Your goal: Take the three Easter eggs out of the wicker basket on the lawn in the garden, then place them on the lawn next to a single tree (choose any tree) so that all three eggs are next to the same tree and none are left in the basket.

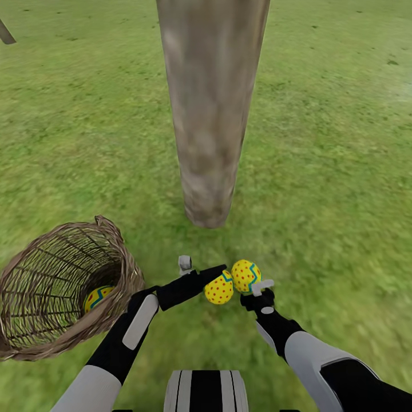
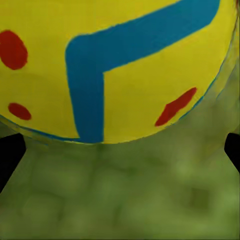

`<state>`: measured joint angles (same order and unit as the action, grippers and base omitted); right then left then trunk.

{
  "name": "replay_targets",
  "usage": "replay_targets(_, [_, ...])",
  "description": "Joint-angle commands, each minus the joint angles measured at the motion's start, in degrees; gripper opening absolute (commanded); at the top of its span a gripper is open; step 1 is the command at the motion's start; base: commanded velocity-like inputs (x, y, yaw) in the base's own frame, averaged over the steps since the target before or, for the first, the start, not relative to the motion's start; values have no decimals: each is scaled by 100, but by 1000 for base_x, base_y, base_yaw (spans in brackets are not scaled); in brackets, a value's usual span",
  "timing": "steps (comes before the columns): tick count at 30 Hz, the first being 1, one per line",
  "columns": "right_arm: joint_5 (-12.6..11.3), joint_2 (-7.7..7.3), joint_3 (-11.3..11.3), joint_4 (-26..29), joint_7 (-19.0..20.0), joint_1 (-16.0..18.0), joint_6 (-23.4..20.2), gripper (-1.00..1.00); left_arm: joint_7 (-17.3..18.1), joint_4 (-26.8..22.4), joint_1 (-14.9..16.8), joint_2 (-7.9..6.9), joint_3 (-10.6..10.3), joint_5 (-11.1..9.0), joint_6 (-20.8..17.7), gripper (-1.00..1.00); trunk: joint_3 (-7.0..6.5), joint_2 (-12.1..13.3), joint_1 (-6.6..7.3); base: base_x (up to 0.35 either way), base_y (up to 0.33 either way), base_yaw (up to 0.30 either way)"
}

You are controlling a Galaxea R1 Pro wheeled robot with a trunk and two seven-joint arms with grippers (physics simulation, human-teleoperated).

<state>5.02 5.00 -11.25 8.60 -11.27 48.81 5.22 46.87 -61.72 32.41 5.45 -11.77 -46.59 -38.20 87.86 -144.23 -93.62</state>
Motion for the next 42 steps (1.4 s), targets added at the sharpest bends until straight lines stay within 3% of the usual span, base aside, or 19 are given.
replay_targets(1, [52,1,-8,-8,-33,2,5,100,-2,2,3,0,-1,-40,-38,100,3,-1,1,0,0,0])
replay_targets(18, [43,-4,0,-8,-33,0,5,100,-22,-5,3,11,-10,-43,-48,100,3,-1,1,0,0,0])
replay_targets(33, [8,-15,20,-4,-33,-1,6,100,-39,-47,7,53,-24,-37,-82,100,-329,19,40,0,0,0])
replay_targets(37, [-12,-42,54,216,-32,1,-75,100,-38,-95,39,53,-27,-36,-169,100,-418,24,50,0,0,0])
replay_targets(40, [-26,-49,47,359,-44,3,-110,100,-33,-335,73,53,-27,-34,-636,100,-484,28,58,0,0,0])
replay_targets(42, [-31,-31,45,361,-49,4,-116,100,-37,-381,79,53,-27,-34,-711,100,-529,31,63,0,0,0])
